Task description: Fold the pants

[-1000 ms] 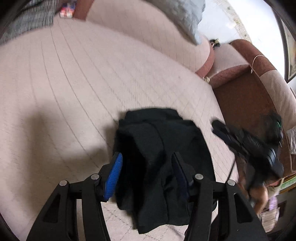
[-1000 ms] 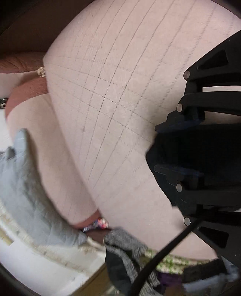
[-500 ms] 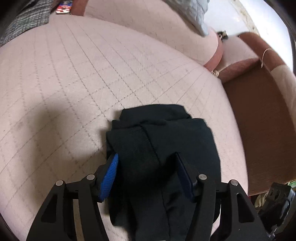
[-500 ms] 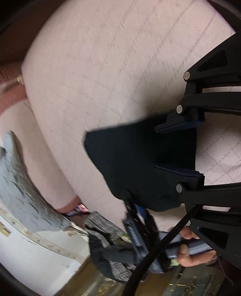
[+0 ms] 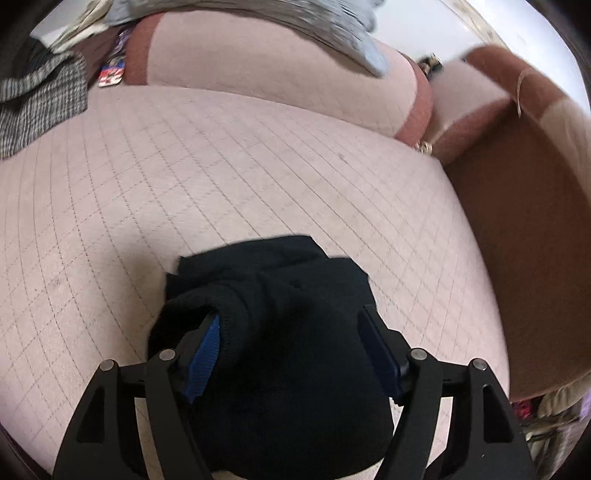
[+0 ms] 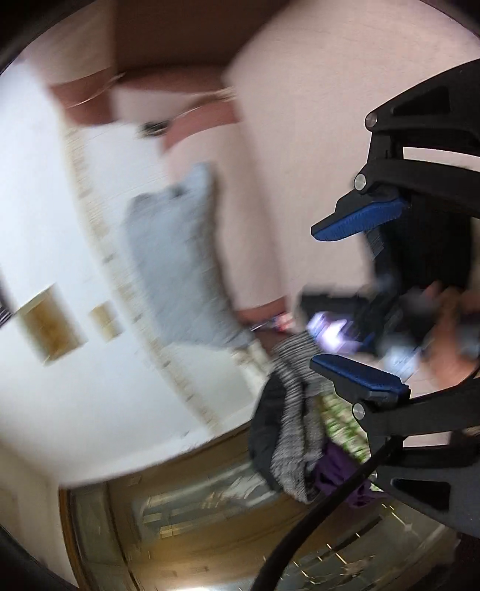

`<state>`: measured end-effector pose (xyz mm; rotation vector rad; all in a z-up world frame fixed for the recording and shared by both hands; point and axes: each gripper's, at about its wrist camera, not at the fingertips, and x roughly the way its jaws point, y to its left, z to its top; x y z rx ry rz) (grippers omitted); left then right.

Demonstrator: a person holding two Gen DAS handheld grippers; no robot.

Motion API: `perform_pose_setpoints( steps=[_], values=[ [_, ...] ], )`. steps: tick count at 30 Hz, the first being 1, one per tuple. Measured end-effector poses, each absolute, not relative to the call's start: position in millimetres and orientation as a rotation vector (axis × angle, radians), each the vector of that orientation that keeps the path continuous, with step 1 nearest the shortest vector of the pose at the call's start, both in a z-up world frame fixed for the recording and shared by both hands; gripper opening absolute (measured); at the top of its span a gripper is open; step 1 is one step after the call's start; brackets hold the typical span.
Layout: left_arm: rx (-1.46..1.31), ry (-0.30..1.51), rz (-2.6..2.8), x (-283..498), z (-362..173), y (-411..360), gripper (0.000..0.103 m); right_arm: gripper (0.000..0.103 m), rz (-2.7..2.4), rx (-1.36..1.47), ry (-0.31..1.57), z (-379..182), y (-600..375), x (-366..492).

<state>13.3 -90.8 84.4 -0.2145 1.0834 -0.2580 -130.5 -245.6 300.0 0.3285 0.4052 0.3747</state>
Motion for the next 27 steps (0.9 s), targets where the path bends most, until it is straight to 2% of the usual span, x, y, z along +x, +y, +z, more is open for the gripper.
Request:
perform_pose_setpoints(
  steps=[6, 12, 16, 18, 20, 23, 27],
  values=[
    [-0.164, 1.149, -0.34, -11.7, 67.9, -123.7, 0.076, 0.072, 0.41, 0.238, 0.33, 312.6, -204.2, -126.9],
    [-0.159, 1.115, -0.35, -27.4, 69.0, -124.1, 0.076, 0.074, 0.486, 0.401, 0.439, 295.0, -196.6, -107.6],
    [-0.244, 1.09, -0.355, -29.3, 68.0, -94.4, 0.076, 0.075, 0.443, 0.425, 0.514, 285.7, -211.6, -103.2],
    [-0.274, 1.055, -0.313, -31.0, 69.9, -68.1, 0.076, 0.087, 0.381, 0.418, 0.489, 287.8, -230.0, -110.7],
    [-0.281, 1.027, -0.265, -34.5, 72.4, -48.3, 0.076, 0.091, 0.278, 0.377, 0.468, 287.7, -252.3, -117.5],
    [-0.207, 0.952, -0.158, -45.8, 80.5, -21.9, 0.076, 0.091, 0.083, 0.25, 0.515, 272.4, -278.3, -118.2],
    [-0.159, 0.895, -0.103, -58.1, 88.7, -9.8, 0.076, 0.091, -0.1, 0.122, 0.679, 222.4, -295.5, -110.3]
  ],
)
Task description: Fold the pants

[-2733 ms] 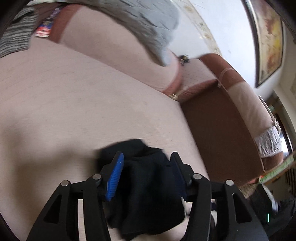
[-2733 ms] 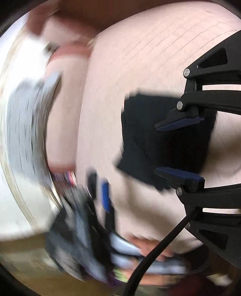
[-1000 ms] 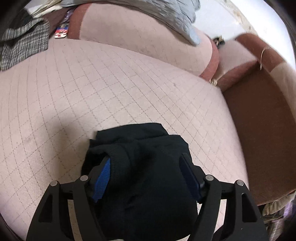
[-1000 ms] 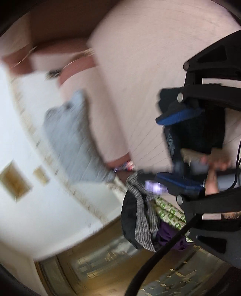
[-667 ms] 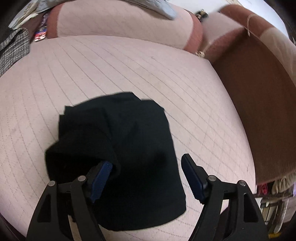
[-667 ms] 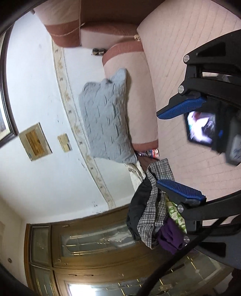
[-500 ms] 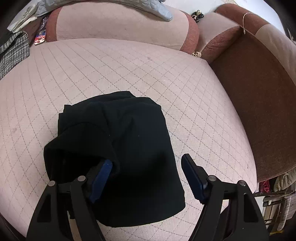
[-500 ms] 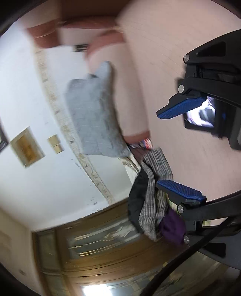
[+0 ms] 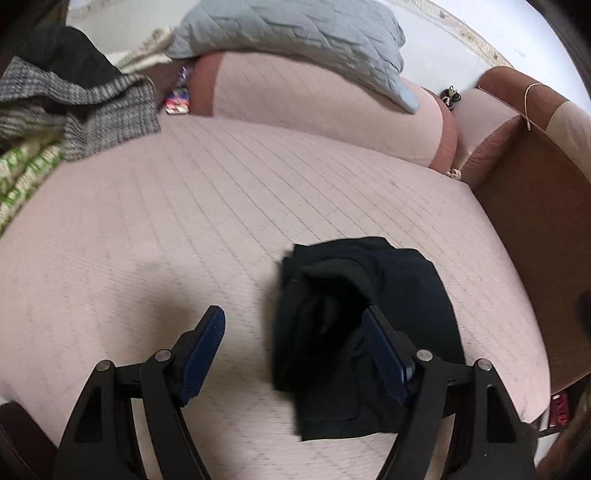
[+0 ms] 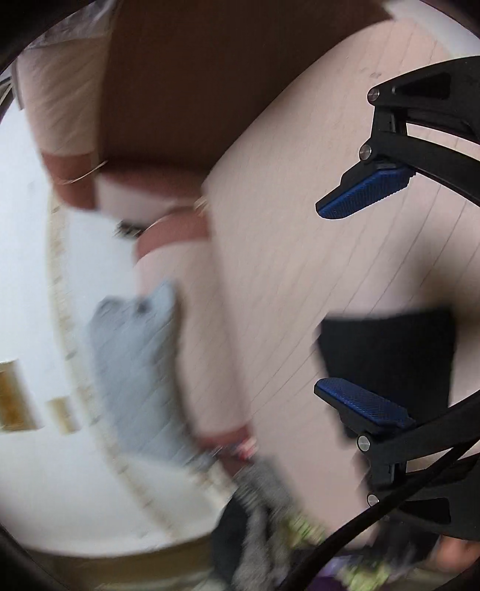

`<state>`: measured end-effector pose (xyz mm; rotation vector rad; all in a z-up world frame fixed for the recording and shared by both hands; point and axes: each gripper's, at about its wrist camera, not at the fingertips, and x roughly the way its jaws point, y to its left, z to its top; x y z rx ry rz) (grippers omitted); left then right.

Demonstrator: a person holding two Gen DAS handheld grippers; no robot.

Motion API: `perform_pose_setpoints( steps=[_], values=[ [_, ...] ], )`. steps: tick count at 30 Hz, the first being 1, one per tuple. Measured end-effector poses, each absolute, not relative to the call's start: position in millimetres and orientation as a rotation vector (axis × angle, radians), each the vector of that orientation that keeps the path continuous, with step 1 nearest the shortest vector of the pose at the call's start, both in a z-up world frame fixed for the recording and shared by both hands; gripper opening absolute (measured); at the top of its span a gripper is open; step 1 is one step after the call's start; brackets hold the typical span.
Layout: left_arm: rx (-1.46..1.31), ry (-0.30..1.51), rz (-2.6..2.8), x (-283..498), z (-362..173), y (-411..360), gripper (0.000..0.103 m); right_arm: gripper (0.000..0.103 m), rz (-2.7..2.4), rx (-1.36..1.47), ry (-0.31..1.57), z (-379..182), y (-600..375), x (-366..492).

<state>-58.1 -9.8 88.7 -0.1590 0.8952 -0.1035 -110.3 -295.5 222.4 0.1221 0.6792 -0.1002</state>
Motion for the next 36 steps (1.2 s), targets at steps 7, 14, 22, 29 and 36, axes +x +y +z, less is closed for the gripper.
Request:
perform_pose_setpoints(
  steps=[7, 14, 22, 29, 36],
  values=[
    [-0.095, 0.867, -0.135, -70.4, 94.2, -14.5, 0.076, 0.091, -0.217, -0.059, 0.729, 179.1, -279.4, -114.6],
    [-0.065, 0.852, -0.144, -73.8, 92.7, -17.8, 0.076, 0.091, -0.119, -0.001, 0.772, 176.8, -283.0, -97.6],
    [-0.046, 0.86, -0.151, -74.7, 91.8, -23.1, 0.076, 0.091, -0.087, 0.078, 0.869, 164.2, -299.4, -75.1],
    [-0.033, 0.889, -0.154, -72.9, 84.7, -27.5, 0.076, 0.091, -0.098, 0.158, 0.923, 150.1, -314.3, -74.2],
    [-0.273, 1.006, -0.218, -46.9, 57.3, 12.7, 0.077, 0.091, 0.026, 0.267, 1.019, 132.3, -326.7, -50.3]
  ],
)
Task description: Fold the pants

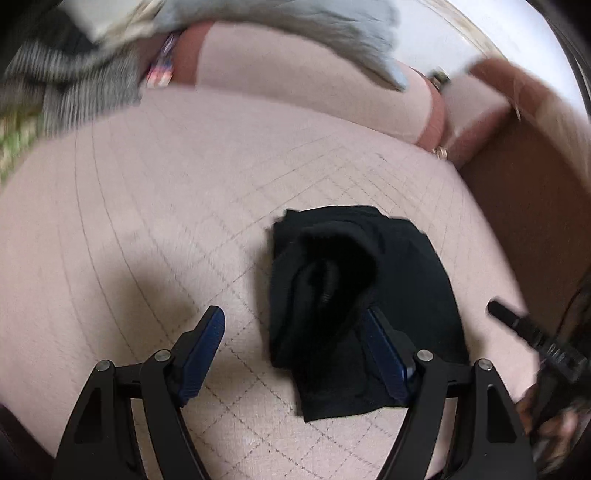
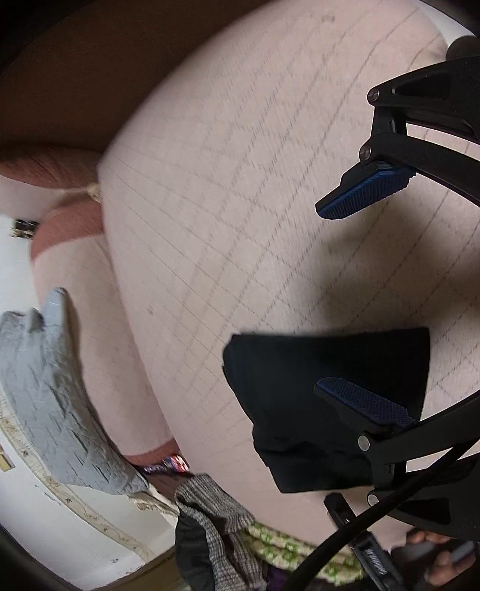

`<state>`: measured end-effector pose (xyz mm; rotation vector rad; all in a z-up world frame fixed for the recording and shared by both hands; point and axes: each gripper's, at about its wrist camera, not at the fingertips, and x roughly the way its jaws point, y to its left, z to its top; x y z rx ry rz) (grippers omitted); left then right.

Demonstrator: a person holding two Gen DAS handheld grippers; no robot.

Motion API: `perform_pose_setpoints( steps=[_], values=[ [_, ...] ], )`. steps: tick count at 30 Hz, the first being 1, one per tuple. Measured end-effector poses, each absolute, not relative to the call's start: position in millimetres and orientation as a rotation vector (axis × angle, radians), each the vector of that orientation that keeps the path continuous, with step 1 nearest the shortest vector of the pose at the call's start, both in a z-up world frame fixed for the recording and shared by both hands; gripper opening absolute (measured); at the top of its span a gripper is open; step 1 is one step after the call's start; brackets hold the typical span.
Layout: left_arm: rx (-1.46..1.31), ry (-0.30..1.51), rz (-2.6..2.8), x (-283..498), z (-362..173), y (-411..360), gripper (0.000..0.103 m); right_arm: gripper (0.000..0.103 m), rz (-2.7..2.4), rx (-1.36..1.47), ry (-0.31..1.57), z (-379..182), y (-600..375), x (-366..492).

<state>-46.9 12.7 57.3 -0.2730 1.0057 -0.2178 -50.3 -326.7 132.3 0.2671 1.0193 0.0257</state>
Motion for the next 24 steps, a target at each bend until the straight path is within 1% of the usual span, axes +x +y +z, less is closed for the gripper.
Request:
perform_pose_setpoints(
  steps=[4, 7, 9, 11, 13, 14, 15, 17, 19, 20, 21, 22, 23, 24],
  values=[
    [-0.453, 1.077, -0.283, -28.9, 28.6, 43.9, 0.078, 0.091, 0.103, 0.384, 1.079, 109.6, -332.8, -28.3],
    [-0.527, 1.118, -0.405, -16.0, 11.7, 43.7, 0.079, 0.091, 0.136, 0.449, 1.108, 92.2, -333.8, -10.9],
    [-0.545, 1.133, -0.468, -7.9, 5.7, 36.9, 0.082, 0.091, 0.156, 0.47, 1.124, 82.8, -332.3, 0.5],
    [-0.56, 1.12, -0.529, 1.3, 3.5, 26.7, 0.091, 0.091, 0.18, 0.493, 1.137, 74.2, -329.3, 12.7],
    [-0.589, 1.12, -0.593, 13.0, -0.4, 14.3, 0.094, 0.092, 0.204, 0.504, 1.139, 68.9, -325.9, 24.2],
    [-0.604, 1.127, -0.613, 18.6, -3.5, 7.4, 0.101, 0.095, 0.213, 0.499, 1.137, 67.4, -323.6, 30.1],
    [-0.609, 1.124, -0.618, 20.8, -4.0, 4.2, 0.103, 0.096, 0.225, 0.491, 1.138, 65.5, -320.4, 37.0],
    [-0.587, 1.11, -0.595, 23.7, -2.7, -5.6, 0.103, 0.096, 0.239, 0.468, 1.137, 62.2, -313.2, 49.5],
    [-0.516, 1.111, -0.566, 20.8, 0.8, -16.5, 0.103, 0.094, 0.239, 0.432, 1.135, 61.5, -303.1, 57.3],
    [-0.487, 1.108, -0.556, 17.9, 3.9, -19.4, 0.095, 0.075, 0.247, 0.409, 1.143, 62.8, -297.4, 59.3],
    [-0.478, 1.109, -0.558, 17.8, 5.2, -19.3, 0.086, 0.049, 0.278, 0.404, 1.154, 64.0, -291.5, 61.0],
    [-0.471, 1.12, -0.559, 16.0, 7.5, -19.6, 0.068, 0.049, 0.29, 0.409, 1.172, 65.8, -286.6, 61.1],
    [-0.468, 1.123, -0.551, 14.5, 10.2, -17.1, 0.055, 0.043, 0.277, 0.383, 1.161, 71.3, -283.2, 59.9],
    [-0.476, 1.123, -0.552, 14.9, 11.1, -13.3, 0.049, 0.037, 0.283, 0.355, 1.152, 77.3, -278.2, 58.7]
  ],
)
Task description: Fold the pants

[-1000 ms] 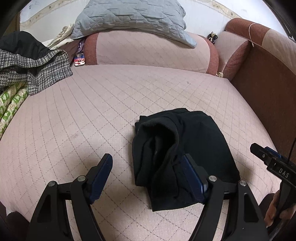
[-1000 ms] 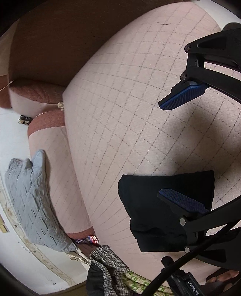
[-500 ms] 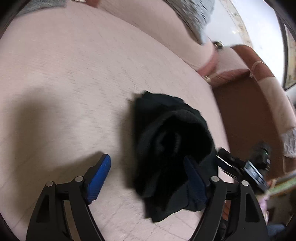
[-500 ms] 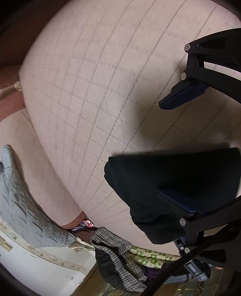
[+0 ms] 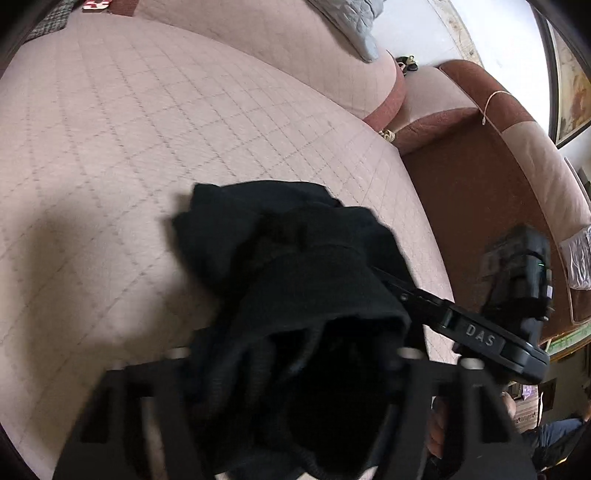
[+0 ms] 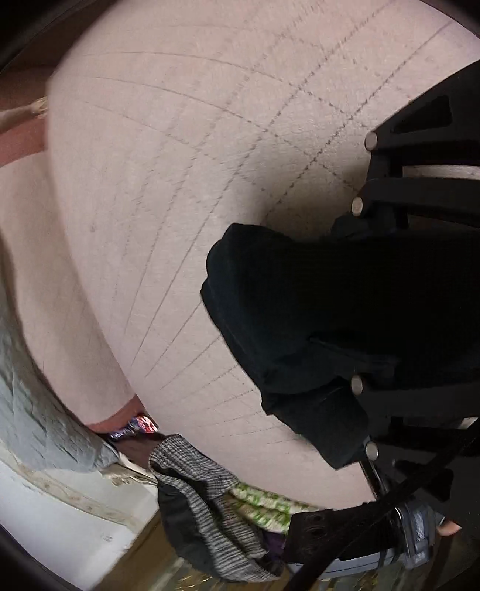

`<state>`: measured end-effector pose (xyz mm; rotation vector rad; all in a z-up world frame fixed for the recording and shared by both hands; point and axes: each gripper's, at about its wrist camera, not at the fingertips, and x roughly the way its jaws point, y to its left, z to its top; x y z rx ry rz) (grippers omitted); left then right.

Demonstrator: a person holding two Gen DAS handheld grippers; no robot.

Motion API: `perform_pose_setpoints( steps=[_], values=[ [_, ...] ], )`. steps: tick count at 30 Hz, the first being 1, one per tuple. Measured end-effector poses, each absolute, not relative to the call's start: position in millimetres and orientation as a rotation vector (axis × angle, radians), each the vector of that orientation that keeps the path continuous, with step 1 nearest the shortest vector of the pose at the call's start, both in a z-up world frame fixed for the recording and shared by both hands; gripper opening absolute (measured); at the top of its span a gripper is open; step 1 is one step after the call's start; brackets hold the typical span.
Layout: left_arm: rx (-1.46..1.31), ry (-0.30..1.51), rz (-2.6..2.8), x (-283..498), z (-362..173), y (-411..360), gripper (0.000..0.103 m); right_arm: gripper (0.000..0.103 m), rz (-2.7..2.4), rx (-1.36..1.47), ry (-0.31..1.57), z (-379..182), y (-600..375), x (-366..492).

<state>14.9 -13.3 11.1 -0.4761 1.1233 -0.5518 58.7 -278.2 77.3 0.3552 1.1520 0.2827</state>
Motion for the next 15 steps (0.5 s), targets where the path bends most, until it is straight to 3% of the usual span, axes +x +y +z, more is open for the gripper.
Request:
perform_pose_setpoints(
  steps=[1, 2, 15],
  values=[
    [-0.502, 1.122, -0.556, 13.8, 13.3, -6.9, 0.041, 0.036, 0.291, 0.333, 1.138, 84.9, -272.2, 56.2],
    [-0.529, 1.122, -0.562, 13.9, 14.3, -1.9, 0.04, 0.033, 0.294, 0.316, 1.125, 92.4, -267.6, 53.9],
    [-0.667, 1.002, -0.548, 49.7, 66.0, 38.0, 0.04, 0.03, 0.356, 0.288, 0.998, 169.7, -228.0, 83.4]
  ],
)
